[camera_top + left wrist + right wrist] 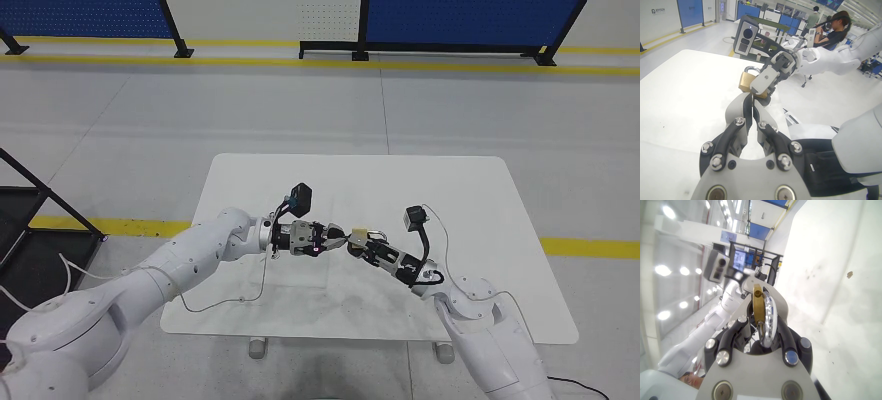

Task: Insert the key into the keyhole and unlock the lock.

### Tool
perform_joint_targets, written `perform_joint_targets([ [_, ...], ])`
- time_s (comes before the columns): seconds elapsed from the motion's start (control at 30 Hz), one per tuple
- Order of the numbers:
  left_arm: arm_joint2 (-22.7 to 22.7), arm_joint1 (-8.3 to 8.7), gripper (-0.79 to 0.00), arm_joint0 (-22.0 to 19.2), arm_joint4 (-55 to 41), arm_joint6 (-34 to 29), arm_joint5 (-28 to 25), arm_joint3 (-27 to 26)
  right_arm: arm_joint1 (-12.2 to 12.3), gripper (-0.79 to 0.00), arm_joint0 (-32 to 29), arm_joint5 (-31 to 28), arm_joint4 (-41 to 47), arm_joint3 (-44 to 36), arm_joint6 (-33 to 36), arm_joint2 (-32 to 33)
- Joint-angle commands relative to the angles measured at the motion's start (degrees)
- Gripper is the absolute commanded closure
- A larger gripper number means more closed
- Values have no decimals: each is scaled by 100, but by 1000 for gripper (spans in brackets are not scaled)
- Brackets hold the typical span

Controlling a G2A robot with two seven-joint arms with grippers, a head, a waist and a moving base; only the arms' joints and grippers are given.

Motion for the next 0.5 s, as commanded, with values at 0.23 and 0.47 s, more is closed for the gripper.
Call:
perform_joint_targets([
  [0.23, 33, -32, 0, -15, 218, 243, 0, 91, 0, 0, 0, 0, 0, 0, 0, 0],
  [0.47, 24, -32, -785, -18, 287, 337, 0, 148, 0, 0, 0, 0, 0, 0, 0, 0],
])
